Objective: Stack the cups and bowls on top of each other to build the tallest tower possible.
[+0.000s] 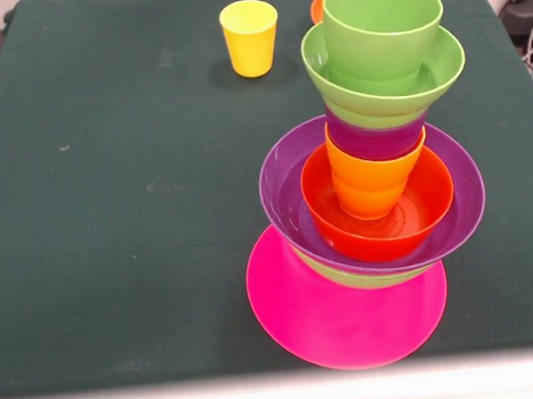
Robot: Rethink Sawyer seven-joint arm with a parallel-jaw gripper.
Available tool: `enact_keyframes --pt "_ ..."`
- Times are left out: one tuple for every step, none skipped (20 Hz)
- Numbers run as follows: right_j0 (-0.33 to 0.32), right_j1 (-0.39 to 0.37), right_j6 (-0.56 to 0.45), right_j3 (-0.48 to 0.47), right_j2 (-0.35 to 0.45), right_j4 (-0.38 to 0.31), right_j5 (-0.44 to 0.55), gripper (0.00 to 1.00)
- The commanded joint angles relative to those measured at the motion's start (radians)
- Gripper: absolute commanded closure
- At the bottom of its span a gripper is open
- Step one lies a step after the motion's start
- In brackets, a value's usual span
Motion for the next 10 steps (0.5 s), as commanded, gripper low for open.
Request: enact_keyframes --pt "-0.024 0.049 -0.078 0.241 0.021 -0.11 -0.175 0.0" --pt "-0.034 0.056 -0.076 0.258 0.023 -0.116 -0.202 0.0" --pt "-0.042 0.062 -0.077 0.272 0.025 -0.123 -0.222 0.0" --pt "-0.051 0.068 -0.076 0.289 0.027 -0.13 -0.244 0.0" --pt "-0.059 0.074 -0.076 0.303 0.028 -0.138 -0.264 0.0" --pt "-0.066 0.08 -0.076 0.317 0.029 -0.146 -0.284 0.0" --pt "-0.075 0.088 -0.078 0.328 0.031 -0.152 -0.299 0.0" --pt "-0.081 0.094 -0.079 0.339 0.031 -0.16 -0.313 0.0" --pt "-0.089 0.101 -0.078 0.35 0.034 -0.167 -0.33 0.0" --pt "-0.094 0.106 -0.075 0.36 0.031 -0.177 -0.345 0.0"
